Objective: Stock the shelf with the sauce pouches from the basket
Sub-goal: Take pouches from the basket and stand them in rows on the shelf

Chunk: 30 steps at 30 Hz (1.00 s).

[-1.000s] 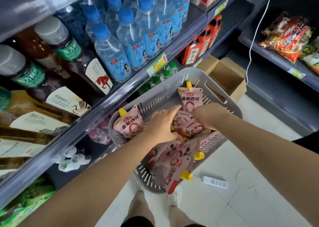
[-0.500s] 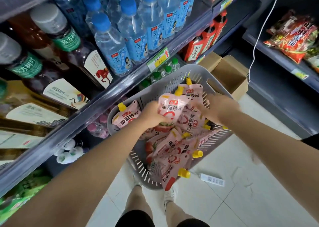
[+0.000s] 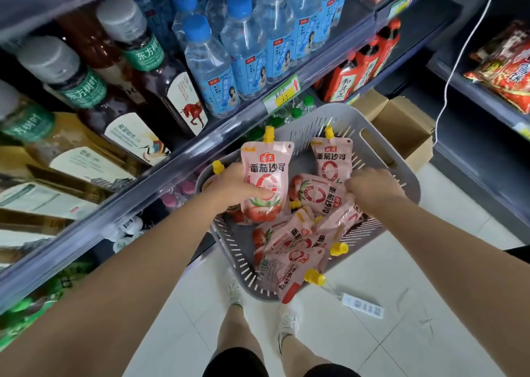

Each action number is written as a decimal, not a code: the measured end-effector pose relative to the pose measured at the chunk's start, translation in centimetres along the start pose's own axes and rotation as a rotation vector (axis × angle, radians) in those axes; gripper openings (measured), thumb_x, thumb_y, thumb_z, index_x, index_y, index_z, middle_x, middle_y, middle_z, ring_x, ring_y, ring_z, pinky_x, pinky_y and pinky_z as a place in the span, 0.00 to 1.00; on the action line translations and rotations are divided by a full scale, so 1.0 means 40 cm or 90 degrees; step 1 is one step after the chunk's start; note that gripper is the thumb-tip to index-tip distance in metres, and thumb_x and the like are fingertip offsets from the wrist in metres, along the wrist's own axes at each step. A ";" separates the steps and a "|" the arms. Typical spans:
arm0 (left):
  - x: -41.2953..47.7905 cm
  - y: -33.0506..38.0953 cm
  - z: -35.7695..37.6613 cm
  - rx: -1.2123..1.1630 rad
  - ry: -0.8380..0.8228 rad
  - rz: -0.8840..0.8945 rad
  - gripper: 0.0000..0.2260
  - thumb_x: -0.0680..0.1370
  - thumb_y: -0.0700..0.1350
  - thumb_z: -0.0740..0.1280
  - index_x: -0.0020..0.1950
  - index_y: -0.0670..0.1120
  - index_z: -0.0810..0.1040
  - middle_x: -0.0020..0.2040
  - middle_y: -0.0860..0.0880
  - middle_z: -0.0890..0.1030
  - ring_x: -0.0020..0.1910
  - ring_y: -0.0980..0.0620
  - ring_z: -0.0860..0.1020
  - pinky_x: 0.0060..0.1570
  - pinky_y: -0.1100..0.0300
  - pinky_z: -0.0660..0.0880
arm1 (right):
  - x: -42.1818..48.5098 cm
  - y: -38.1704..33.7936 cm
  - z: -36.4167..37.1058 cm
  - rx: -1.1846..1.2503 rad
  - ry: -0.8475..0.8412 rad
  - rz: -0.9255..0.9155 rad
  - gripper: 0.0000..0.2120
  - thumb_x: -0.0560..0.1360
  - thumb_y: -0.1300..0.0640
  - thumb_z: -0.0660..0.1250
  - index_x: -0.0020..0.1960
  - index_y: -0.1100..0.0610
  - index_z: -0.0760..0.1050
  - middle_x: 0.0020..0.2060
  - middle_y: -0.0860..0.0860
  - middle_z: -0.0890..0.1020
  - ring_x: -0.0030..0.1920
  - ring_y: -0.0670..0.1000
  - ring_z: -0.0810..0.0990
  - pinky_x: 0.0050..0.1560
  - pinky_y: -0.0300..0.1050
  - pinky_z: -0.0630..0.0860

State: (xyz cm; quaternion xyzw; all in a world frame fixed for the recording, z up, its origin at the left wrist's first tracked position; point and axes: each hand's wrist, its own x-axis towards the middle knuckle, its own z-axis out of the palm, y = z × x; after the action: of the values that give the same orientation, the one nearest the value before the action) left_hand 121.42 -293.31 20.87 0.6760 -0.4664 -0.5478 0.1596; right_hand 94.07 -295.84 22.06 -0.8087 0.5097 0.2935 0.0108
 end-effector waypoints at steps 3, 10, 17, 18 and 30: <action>-0.009 -0.015 0.015 -0.021 0.008 0.009 0.23 0.60 0.43 0.81 0.53 0.53 0.81 0.49 0.54 0.85 0.51 0.53 0.82 0.56 0.47 0.78 | 0.001 -0.018 0.013 0.190 0.096 0.155 0.23 0.75 0.64 0.64 0.69 0.56 0.67 0.66 0.57 0.71 0.67 0.59 0.69 0.65 0.56 0.69; -0.018 -0.021 0.063 -0.107 -0.027 0.032 0.30 0.65 0.33 0.78 0.63 0.48 0.74 0.54 0.51 0.83 0.53 0.54 0.81 0.54 0.51 0.79 | 0.021 -0.103 0.020 0.607 0.013 0.452 0.34 0.76 0.49 0.66 0.74 0.66 0.56 0.71 0.64 0.61 0.72 0.61 0.60 0.71 0.54 0.59; 0.006 -0.024 0.138 0.003 -0.034 -0.001 0.45 0.67 0.33 0.77 0.73 0.50 0.51 0.59 0.54 0.72 0.56 0.56 0.72 0.47 0.64 0.73 | 0.052 -0.130 0.016 1.026 0.161 0.812 0.36 0.74 0.60 0.67 0.75 0.54 0.51 0.73 0.57 0.57 0.71 0.61 0.62 0.68 0.57 0.63; 0.013 -0.026 0.145 0.013 -0.030 -0.005 0.47 0.67 0.33 0.77 0.74 0.50 0.48 0.61 0.52 0.71 0.57 0.54 0.71 0.50 0.61 0.73 | 0.053 -0.126 0.027 1.065 0.125 0.806 0.37 0.73 0.59 0.68 0.75 0.54 0.50 0.72 0.57 0.58 0.70 0.61 0.64 0.68 0.57 0.65; 0.074 0.015 0.179 0.270 -0.023 0.032 0.39 0.67 0.32 0.72 0.74 0.47 0.60 0.71 0.45 0.66 0.68 0.44 0.68 0.64 0.51 0.70 | 0.084 -0.089 0.071 1.407 0.065 0.865 0.33 0.74 0.35 0.59 0.72 0.52 0.58 0.66 0.50 0.68 0.65 0.55 0.69 0.69 0.57 0.66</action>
State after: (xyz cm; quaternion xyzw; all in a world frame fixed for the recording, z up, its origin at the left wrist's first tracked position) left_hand 114.68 -293.87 17.05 0.6725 -0.5907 -0.4454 0.0193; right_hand 96.76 -295.98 17.09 0.0366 0.7859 -0.3640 0.4986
